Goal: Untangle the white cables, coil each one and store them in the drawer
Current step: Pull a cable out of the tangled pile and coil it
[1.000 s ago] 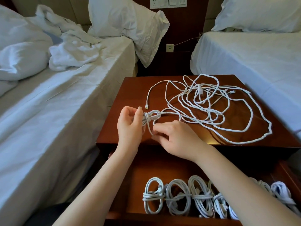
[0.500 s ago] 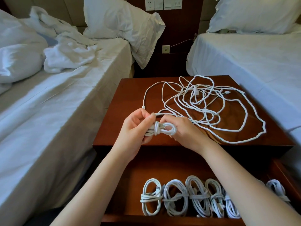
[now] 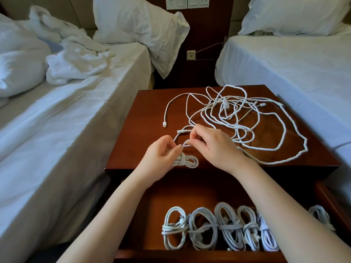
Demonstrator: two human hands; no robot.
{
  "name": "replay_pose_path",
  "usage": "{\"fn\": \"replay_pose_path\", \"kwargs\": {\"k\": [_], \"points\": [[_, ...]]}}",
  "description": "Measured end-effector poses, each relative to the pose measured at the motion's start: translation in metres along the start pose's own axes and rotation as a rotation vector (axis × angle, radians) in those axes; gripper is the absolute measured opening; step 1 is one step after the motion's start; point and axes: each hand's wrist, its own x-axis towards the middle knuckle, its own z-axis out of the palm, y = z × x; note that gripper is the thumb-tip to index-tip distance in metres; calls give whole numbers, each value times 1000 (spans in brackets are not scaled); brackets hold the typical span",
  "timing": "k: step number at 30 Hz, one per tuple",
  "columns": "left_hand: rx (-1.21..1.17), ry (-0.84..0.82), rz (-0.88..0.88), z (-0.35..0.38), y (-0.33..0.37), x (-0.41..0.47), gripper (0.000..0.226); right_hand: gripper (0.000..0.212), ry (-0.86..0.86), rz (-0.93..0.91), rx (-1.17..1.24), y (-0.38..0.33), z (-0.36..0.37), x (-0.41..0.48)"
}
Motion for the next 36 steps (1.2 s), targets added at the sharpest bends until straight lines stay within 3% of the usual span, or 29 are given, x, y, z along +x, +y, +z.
{"fn": "replay_pose_path", "kwargs": {"k": [6, 14, 23, 31, 36], "points": [[90, 313, 30, 7, -6, 7, 12, 12, 39, -56, 36, -13, 3, 0], [-239, 554, 3, 8, 0, 4, 18, 9, 72, -92, 94, -25, 18, 0], [-686, 420, -67, 9, 10, 0, 18, 12, 271, -123, 70, -26, 30, -2], [-815, 534, 16, 5, 10, 1, 17, 11, 341, -157, 70, -35, 32, 4], [-839, 354, -35, 7, 10, 2, 23, 12, 320, -207, 165, -25, 29, 3]]}}
